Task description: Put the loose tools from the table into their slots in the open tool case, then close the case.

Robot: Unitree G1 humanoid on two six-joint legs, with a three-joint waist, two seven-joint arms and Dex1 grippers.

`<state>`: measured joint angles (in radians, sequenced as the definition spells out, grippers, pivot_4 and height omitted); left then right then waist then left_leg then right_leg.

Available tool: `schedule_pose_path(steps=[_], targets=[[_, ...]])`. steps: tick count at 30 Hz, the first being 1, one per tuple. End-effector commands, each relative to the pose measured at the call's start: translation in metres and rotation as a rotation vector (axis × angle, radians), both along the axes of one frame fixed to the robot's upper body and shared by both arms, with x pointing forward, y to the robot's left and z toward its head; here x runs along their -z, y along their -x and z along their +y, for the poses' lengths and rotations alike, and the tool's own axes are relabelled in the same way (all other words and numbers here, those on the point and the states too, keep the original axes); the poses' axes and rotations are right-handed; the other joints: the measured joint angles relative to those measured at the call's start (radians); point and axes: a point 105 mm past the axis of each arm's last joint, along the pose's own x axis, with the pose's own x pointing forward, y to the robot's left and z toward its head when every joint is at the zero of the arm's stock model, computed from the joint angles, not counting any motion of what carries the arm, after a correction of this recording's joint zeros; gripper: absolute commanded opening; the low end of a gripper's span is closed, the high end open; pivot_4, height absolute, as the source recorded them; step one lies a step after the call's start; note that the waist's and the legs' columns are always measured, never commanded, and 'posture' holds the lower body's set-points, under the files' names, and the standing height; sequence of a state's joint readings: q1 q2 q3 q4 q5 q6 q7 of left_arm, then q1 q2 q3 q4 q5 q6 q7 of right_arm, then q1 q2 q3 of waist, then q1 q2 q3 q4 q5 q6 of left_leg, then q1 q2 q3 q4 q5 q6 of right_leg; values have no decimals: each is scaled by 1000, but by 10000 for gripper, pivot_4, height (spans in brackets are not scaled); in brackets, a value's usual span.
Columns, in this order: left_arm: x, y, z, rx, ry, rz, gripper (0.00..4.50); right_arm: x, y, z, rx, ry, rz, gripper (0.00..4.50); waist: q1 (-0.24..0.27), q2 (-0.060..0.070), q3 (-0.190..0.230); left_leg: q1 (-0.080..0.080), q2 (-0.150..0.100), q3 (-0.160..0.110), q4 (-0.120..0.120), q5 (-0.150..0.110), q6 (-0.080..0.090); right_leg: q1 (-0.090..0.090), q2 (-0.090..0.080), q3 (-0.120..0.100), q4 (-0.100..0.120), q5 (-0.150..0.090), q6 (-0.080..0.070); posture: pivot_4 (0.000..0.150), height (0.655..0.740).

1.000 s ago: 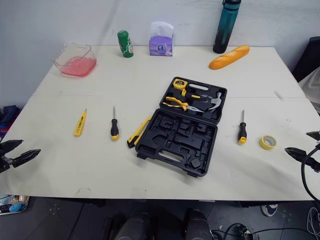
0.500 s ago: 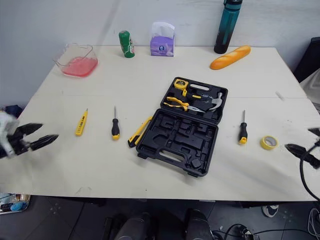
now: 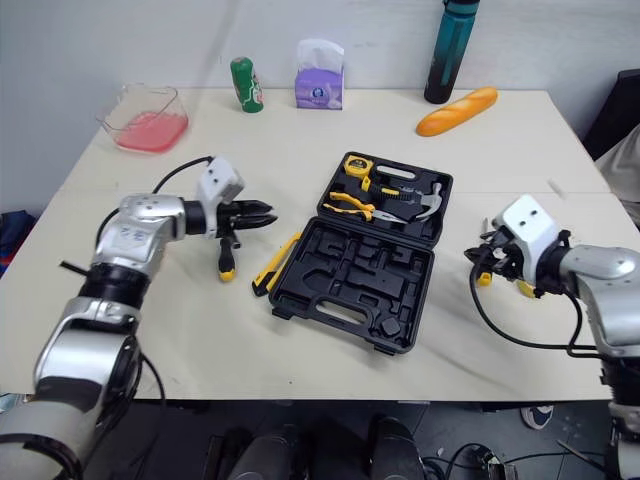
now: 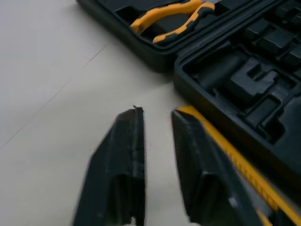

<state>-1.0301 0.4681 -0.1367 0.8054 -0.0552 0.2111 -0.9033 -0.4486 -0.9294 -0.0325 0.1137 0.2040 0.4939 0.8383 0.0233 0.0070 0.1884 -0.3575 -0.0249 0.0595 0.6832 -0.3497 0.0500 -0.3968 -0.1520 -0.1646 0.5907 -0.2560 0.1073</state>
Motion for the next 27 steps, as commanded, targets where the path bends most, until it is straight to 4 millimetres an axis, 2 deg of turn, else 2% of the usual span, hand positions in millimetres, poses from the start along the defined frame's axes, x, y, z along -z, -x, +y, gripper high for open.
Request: schedule_pose_path(steps=[1, 6, 13, 21, 25, 27], targets=[[-2, -15, -10, -39, -33, -32, 0, -1, -12, 3, 5, 32, -28, 481, -1, -1, 1, 0, 0, 0, 0, 0, 0, 0, 0, 0, 0, 0, 0, 1500, 7327], [1, -24, -25, -73, -34, -26, 0, 8, -24, 13, 9, 29, -19, 481, -2, -2, 1, 0, 1, 1, 0, 0, 0, -1, 1, 0, 0, 0, 0, 1500, 7327], [7, -25, -43, -53, -44, -15, 0, 17, -31, 34, -36, 16, -6, 481, -3, -2, 1, -1, 1, 1, 1, 0, 0, -1, 1, 0, 0, 1, 0, 1500, 7327], [12, -21, -62, -3, -48, -11, 0, 1, -31, 68, -157, -26, -37, 481, -3, -2, 1, -1, 1, 1, 1, 0, 0, -1, 1, 0, 0, 1, 0, 1500, 7327], [11, -21, -64, 4, -47, -17, 0, 0, -28, 71, -186, 8, -35, 481, -8, -2, 1, -1, 1, 1, 1, 0, 0, -2, 1, 1, 0, 1, 0, 1500, 7327], [10, -12, -72, 98, -27, 0, 0, 0, -27, 71, -190, 9, -38, 481, -9, -2, 1, -1, 1, 2, 1, 0, 0, -2, 1, 1, 0, 1, 0, 1500, 7327]])
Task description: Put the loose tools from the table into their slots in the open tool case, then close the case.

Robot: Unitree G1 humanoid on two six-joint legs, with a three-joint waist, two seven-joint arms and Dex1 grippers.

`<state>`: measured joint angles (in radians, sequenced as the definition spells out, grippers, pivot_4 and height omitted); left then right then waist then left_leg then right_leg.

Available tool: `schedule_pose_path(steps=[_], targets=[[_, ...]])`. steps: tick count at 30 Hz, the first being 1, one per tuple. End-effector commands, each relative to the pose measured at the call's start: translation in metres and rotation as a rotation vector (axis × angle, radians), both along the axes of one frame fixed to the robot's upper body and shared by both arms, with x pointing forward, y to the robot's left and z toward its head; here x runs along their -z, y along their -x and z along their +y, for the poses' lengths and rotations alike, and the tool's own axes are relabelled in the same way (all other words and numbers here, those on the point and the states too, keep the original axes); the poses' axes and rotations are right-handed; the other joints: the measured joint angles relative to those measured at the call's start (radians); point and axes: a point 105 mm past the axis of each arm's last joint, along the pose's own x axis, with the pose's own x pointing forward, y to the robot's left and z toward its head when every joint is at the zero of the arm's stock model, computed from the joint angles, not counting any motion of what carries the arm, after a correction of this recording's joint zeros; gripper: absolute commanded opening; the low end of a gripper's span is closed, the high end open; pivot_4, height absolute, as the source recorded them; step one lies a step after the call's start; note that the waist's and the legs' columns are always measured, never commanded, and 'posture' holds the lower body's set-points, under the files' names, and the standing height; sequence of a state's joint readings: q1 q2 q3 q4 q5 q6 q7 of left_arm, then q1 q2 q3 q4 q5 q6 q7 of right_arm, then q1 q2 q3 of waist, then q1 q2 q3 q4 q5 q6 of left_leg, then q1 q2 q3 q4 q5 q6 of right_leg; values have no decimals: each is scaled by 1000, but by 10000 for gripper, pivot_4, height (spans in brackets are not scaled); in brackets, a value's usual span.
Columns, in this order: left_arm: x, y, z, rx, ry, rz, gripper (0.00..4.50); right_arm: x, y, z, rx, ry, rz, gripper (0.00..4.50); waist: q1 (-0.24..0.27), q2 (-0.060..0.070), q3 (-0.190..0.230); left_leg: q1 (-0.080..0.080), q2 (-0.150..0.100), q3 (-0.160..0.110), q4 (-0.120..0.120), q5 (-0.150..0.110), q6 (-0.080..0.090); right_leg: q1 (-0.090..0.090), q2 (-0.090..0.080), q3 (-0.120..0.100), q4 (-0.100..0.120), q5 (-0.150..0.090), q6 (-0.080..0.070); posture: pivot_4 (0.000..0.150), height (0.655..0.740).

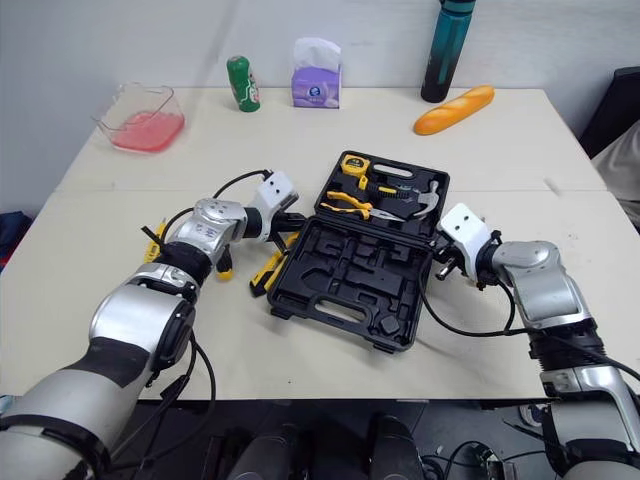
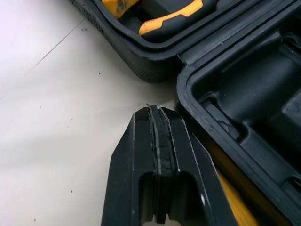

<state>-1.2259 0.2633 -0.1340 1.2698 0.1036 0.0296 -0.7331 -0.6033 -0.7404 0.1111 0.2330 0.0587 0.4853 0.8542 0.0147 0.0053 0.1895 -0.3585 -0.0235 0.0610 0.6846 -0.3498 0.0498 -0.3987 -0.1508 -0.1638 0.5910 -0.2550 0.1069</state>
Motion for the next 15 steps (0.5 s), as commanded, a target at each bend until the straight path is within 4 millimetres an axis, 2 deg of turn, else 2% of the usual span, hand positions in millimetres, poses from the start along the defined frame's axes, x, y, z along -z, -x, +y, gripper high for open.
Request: schedule_pose_path(steps=[1, 6, 15], targets=[[-20, 12, -28, 185, 51, -25, 0, -27, 1, 19, -94, -3, -96, 481, -1, 0, 0, 0, 0, 0, 0, 0, 0, -1, 0, 0, 0, 0, 0, 1500, 7327], [-16, 28, -36, 337, 43, -16, 0, -27, 3, 15, -99, 16, -103, 481, -2, 0, 0, -13, 0, 1, 3, 0, 0, -13, 0, 1, 3, 0, 0, 1500, 7327], [-4, 52, -35, 467, 4, 30, 0, -28, 27, 31, -232, -1, -89, 481, 5, 0, 0, -13, 0, 2, 3, 0, 0, -13, 0, 1, 3, 0, 0, 1500, 7327]])
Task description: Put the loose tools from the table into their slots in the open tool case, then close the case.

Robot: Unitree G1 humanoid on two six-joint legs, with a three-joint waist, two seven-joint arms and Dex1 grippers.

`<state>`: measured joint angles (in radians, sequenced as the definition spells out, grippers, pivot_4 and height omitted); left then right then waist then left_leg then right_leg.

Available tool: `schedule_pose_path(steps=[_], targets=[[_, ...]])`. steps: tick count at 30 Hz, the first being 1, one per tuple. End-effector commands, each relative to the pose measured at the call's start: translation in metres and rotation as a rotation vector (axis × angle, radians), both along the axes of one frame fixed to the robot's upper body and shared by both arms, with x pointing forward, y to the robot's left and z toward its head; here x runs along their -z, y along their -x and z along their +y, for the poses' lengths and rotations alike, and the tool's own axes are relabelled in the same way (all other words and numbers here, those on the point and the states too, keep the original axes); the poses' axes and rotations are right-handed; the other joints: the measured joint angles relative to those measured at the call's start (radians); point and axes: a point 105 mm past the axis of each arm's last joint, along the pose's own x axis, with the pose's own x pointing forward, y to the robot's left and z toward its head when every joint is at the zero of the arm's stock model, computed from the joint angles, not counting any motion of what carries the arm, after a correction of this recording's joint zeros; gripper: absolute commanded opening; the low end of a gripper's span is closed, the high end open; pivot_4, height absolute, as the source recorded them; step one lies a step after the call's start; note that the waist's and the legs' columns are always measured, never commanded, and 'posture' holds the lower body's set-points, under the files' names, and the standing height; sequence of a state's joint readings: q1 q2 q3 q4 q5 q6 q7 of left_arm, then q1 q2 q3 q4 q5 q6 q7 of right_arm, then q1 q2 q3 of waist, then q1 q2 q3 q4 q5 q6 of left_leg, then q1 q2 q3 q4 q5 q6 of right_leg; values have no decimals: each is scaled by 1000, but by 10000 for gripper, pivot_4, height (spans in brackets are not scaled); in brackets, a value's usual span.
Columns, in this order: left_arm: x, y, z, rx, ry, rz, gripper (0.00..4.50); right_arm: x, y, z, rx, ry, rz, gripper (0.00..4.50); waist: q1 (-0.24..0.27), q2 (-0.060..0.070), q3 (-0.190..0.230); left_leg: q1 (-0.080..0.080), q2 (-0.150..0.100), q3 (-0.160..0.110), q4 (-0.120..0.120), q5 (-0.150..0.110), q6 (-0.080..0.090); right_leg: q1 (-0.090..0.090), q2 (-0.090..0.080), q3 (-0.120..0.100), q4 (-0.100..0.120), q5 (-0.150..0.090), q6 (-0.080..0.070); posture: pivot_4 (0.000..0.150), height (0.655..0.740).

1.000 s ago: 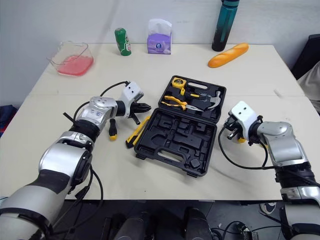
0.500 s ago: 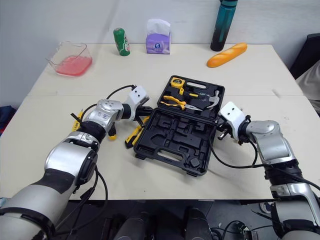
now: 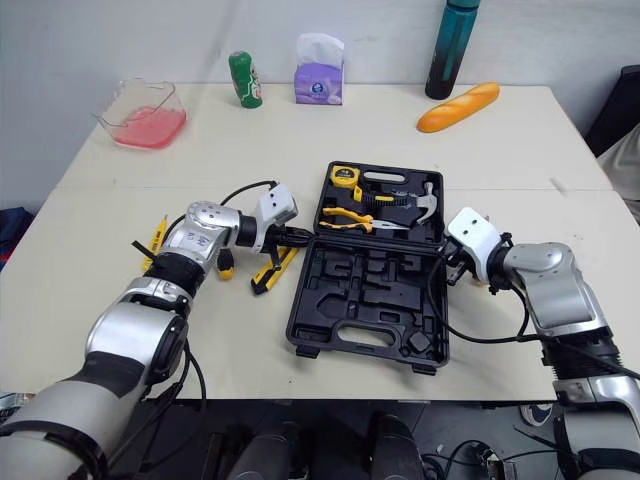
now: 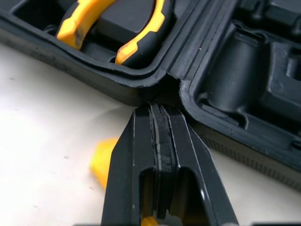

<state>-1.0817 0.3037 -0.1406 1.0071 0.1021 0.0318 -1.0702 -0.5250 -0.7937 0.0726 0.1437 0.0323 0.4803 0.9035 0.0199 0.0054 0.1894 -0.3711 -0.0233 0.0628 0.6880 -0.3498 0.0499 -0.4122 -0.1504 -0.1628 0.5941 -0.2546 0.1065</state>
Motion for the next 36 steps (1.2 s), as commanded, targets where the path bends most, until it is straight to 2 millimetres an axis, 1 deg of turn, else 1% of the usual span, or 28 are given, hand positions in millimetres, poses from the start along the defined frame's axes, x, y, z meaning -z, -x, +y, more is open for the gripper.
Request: schedule_pose_path(steps=[1, 4, 7, 9, 14, 17, 19, 22, 24, 26, 29, 30, 31, 32, 33, 34, 36], targets=[[-9, 19, -27, 147, 18, -10, 0, -27, 15, 45, -230, -59, -77, 481, 0, 0, 0, 0, 0, 0, 0, 0, 0, 0, 0, 0, 0, 0, 0, 1500, 7327], [-3, 35, -26, 160, 26, 13, 0, -24, 25, 47, -252, -61, -58, 481, 0, 0, 0, 0, 0, 0, 1, 0, 0, 0, 0, 1, 1, 0, 0, 1500, 7327], [3, 50, -25, 141, 23, 37, 0, -23, 28, 47, -241, -87, -47, 481, -2, 0, 0, 1, 1, 0, 1, 0, 0, 0, 0, 1, 1, 0, 0, 1500, 7327], [6, 56, -22, 106, 22, 49, 0, -20, 30, 46, -231, -88, -45, 481, 0, 0, 0, 0, 1, 0, 1, 0, 0, 0, 1, 1, 1, 0, -1, 1500, 7327], [12, 64, -14, 38, 27, 76, 0, -17, 30, 44, -210, -92, -44, 481, 1, 0, 0, 1, 1, 0, 3, 0, 0, 1, 1, 2, 2, 1, -1, 1500, 7327], [13, 64, -9, -2, 24, 74, 0, -15, 29, 42, -202, -76, -40, 481, 1, 0, 0, 1, 2, 0, 3, 0, 0, 1, 1, 2, 2, 1, -1, 1500, 7327], [11, 61, -4, -38, 29, 68, 0, -15, 28, 34, -173, -56, -41, 481, 2, 0, 0, 1, 2, 0, 3, 0, 0, 1, 1, 2, 2, 1, -1, 1500, 7327], [6, 57, 10, -89, 46, 67, 0, -16, 27, 13, -100, -6, -34, 481, 3, 0, 0, 1, 2, 0, 4, 0, 0, 1, 1, 2, 2, 1, -1, 1500, 7327], [0, 59, 24, -110, 81, 74, 0, -23, 32, 1, -74, 5, -47, 481, 3, 0, 0, 0, 2, 0, 4, 0, 0, 0, 1, 2, 2, 1, -1, 1500, 7327], [-17, 71, 43, -90, 168, 90, 0, -37, 44, -10, -63, -48, -48, 481, 4, 0, 0, 0, 2, 0, 4, 0, 0, 0, 1, 2, 2, 1, -1, 1500, 7327], [-41, 98, 73, -60, 283, 113, 0, -52, 67, -26, -57, -159, -22, 481, 3, 1, 0, -1, 3, -1, 4, 0, -1, 0, 1, 3, 1, 1, -1, 1500, 7327], [-45, 109, 87, -67, 292, 114, 6483, -53, 76, -35, -43, -186, 1, 3177, 3, 1, 0, 0, 3, -2, 4, -1, -1, 1, 1, 3, 0, 1, -1, 1500, 7327], [-46, 118, 102, -88, 298, 122, 9905, -55, 84, -44, -27, -208, 17, 6872, 4, 1, 0, 1, 3, -2, 4, -1, -1, 3, 1, 4, 0, 1, -2, 1500, 7327], [-48, 125, 110, -102, 301, 129, 14271, -56, 89, -49, -16, -221, 26, 10331, 3, 1, 0, 2, 3, -3, 4, -1, -1, 4, 1, 4, -1, 1, -2, 1500, 7327], [-46, 132, 131, -177, 317, 150, 18358, -60, 94, -64, 32, -244, 19, 14557, 4, 1, 0, 3, 3, -3, 4, -1, -1, 5, 1, 5, -1, 1, -2, 1500, 7327], [-43, 137, 154, -275, 337, 170, 23823, -64, 99, -81, 96, -269, 8, 20244, 4, 1, 0, 4, 4, -4, 4, -1, -1, 7, 1, 6, -2, 1, -2, 1500, 7327], [-36, 148, 193, -456, 357, 180, 31922, -67, 108, -112, 206, -288, -10, 28491, 4, 2, 0, 4, 4, -4, 4, -2, -1, 7, 1, 6, -1, 1, -3, 1500, 7327]])
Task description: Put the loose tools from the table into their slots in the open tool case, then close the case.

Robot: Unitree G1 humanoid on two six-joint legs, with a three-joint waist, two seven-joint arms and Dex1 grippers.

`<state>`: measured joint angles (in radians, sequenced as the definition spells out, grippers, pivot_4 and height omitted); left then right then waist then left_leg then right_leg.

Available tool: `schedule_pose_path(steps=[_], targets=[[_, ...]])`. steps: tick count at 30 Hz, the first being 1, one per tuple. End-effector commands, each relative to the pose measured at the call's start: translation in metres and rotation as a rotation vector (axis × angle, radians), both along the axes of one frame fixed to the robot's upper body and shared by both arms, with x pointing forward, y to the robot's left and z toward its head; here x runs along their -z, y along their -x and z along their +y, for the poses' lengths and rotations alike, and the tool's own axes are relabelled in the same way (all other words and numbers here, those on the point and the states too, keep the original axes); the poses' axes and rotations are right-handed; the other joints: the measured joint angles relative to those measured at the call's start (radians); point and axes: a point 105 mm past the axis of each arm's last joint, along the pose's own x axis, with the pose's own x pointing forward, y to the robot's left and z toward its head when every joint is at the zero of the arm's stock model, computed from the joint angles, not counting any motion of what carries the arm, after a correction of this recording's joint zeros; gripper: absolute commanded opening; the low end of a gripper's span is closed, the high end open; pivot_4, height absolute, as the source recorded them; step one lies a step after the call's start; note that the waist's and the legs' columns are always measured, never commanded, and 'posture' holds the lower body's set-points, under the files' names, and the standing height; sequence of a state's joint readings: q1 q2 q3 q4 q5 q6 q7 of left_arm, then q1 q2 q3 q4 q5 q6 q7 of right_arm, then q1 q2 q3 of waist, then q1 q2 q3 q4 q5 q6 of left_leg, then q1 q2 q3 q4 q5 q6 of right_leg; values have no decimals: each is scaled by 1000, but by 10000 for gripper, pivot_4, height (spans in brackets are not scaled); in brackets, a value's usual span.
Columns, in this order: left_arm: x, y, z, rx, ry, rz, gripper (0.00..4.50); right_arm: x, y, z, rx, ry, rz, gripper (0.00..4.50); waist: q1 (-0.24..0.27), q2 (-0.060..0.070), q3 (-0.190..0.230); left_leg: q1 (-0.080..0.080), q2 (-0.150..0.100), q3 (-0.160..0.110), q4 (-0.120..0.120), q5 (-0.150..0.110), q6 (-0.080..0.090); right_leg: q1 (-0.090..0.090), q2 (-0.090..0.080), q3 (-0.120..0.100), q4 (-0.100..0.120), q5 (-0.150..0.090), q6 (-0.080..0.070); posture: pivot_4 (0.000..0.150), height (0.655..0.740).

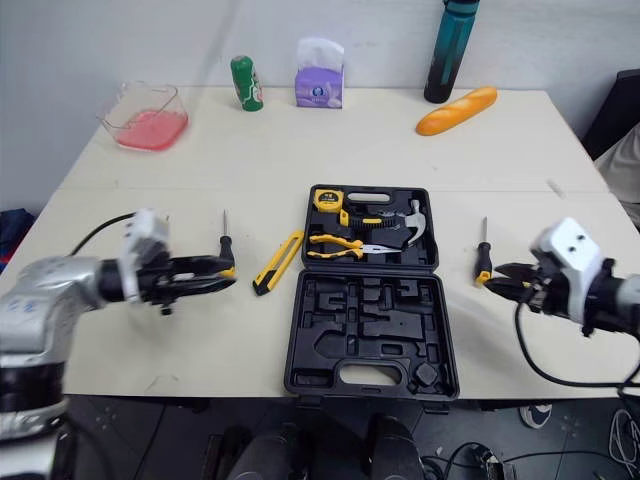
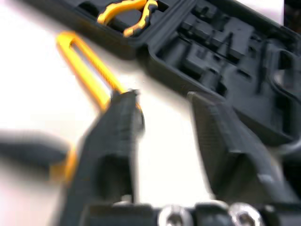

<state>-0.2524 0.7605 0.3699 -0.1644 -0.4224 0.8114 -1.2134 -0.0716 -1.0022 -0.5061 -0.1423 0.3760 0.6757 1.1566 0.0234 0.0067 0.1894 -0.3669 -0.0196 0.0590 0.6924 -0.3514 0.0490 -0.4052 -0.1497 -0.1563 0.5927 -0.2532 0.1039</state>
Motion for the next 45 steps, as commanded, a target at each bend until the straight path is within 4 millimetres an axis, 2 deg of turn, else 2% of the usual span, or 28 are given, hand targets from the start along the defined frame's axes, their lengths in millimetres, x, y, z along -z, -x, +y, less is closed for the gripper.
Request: schedule_pose_path(steps=[1, 3, 6, 11, 12, 14, 19, 21, 24, 27, 30, 31, 35, 38, 43, 45], targets=[[-3, 18, 65, -289, 17, 8, 37602, -21, 18, -57, 197, -9, -51, 34851, 0, 0, 0, 0, 0, 0, 0, 0, 0, 0, 0, 0, -1, 0, 0, 1500, 7327], [5, 32, 97, -439, -23, 14, 45000, -18, 30, -82, 278, 21, -38, 44321, 2, 0, 0, 0, 0, 0, 0, -1, 0, 0, 0, 0, -1, 0, 0, 1500, 7327], [10, 55, 147, -662, -78, 22, 45000, -14, 44, -116, 396, 46, -30, 44774, 2, 0, 0, 0, 0, 0, 0, -2, 1, 0, -1, 0, -2, 0, 0, 1500, 7327], [11, 70, 197, -894, -146, 34, 45000, -12, 48, -150, 485, 126, -28, 44774, -1, 3, 1, 0, 1, 1, 0, -6, -2, -3, -4, 1, -2, -1, -3, 1500, 7327], [15, 70, 199, -903, -170, 37, 45000, -13, 45, -151, 484, 131, -32, 44774, -3, 5, 1, 0, 1, 2, 0, -6, -2, -4, -8, 1, -2, -1, -3, 1500, 7327], [21, 67, 188, -857, -203, 32, 45000, -12, 39, -146, 453, 119, -39, 44774, -8, 6, 0, 1, 1, 3, -1, -8, -6, -4, -11, 0, -1, -2, -4, 1500, 7327], [14, 54, 161, -826, -143, 10, 45000, -13, 24, -129, 377, 95, -64, 44774, -12, 7, 1, 1, 1, 3, -2, -6, -2, -4, -11, -1, 2, -2, -4, 1500, 7327], [10, 48, 147, -802, -135, 5, 45000, -15, 18, -116, 327, 83, -73, 44774, -12, 6, 1, 1, 1, 3, -2, -6, -2, -4, -11, -1, 3, -2, -4, 1500, 7327], [4, 32, 110, -776, -74, 7, 45000, -26, 6, -75, 181, 37, -148, 44774, -7, 7, 1, 1, 1, 3, -2, -6, -2, -3, -11, 0, 3, -2, -4, 1500, 7327], [-1, 18, 74, -791, -1, 7, 45000, -38, -3, -30, 62, -26, -217, 44774, 0, 7, 1, 2, 1, 3, -1, -6, -2, -3, -11, 0, 4, -2, -3, 1500, 7327], [-5, 7, 43, -842, 84, 39, 45000, -46, -3, 26, -104, -92, -238, 44774, 4, 6, 1, 1, 1, 3, 1, -5, -2, -3, -7, 0, 5, -2, -3, 1500, 7327], [-4, 4, 37, -869, 87, 62, 45000, -49, -2, 42, -149, -116, -239, 44774, 5, 6, 1, 0, 2, 2, 3, -5, -2, -3, -1, 1, 4, -2, -3, 1500, 7327], [4, -7, 27, -975, 44, 138, 45000, -52, 2, 98, -324, -151, -238, 44774, 6, 3, 0, -1, 3, 1, 6, -5, -3, -2, 2, 1, 5, -1, -3, 1500, 7327], [11, -19, 6, -995, 67, 175, 45000, -55, 6, 135, -467, -180, -244, 44774, 6, 3, 0, -1, 3, 2, 6, -5, -3, -2, 2, 2, 5, -1, -3, 1500, 7327], [14, -38, -18, -976, 41, 207, 45000, -53, 5, 179, -595, -208, -242, 44774, 8, -2, 0, -2, 3, 1, 7, -5, -3, -2, 3, 1, 4, -1, -3, 1500, 7327], [16, -44, -21, -980, 15, 225, 45000, -52, 2, 193, -623, -217, -250, 44774, 7, -2, 0, -2, 3, 1, 7, -5, -3, -2, 3, 1, 4, -1, -3, 1500, 7327]])
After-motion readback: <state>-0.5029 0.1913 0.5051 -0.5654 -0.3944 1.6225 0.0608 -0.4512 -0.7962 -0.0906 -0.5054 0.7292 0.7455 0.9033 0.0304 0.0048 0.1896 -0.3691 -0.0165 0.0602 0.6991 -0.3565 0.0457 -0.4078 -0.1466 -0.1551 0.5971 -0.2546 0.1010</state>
